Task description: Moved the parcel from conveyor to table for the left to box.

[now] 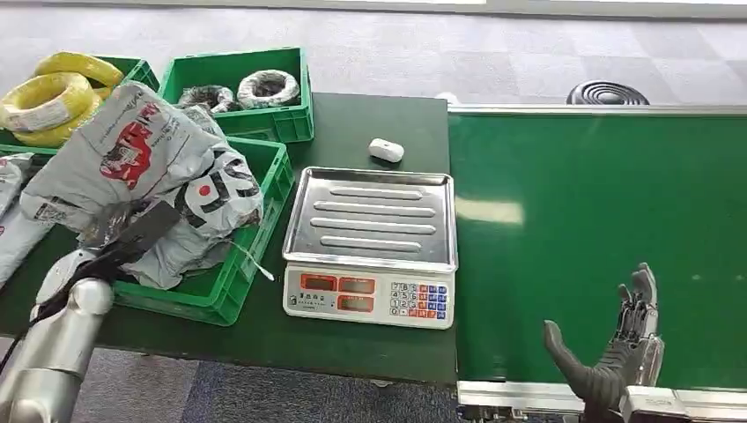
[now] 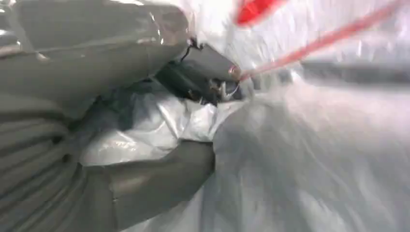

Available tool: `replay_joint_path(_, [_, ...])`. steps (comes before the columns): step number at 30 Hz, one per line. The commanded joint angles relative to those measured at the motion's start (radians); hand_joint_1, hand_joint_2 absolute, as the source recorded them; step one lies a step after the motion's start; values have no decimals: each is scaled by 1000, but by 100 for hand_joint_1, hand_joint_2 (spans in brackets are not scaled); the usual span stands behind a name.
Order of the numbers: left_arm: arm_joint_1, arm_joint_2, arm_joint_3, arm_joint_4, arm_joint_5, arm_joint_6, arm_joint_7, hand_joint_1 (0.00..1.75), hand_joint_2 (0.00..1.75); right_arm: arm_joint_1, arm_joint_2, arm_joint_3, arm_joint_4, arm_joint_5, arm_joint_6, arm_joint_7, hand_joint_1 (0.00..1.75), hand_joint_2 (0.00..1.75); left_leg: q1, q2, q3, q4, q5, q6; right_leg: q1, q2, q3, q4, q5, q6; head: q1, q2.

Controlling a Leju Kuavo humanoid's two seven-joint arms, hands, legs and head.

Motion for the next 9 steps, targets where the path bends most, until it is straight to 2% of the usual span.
replay_joint_path(1, [132,-72,104,-326,169,120,-45,0,175,14,29,-24,15,-5,-2,-5,0,175,1,-3,-2,0,1,1,1,-3,0,-1,0,0,0,0])
replay_joint_path(3, [142,-92,117,-385,224,163,-96,0,175,16,23,-25,17,-13,-4,-10,0,175,1,-4,-2,0,1,1,1,-3,0,-1,0,0,0,0])
replay_joint_path(9, [146,-89,115,-390,228,164,-93,0,175,14,22,-26,18,-15,-4,-11,0,175,0,-4,-2,-1,1,1,0,-3,1,-2,0,0,0,0])
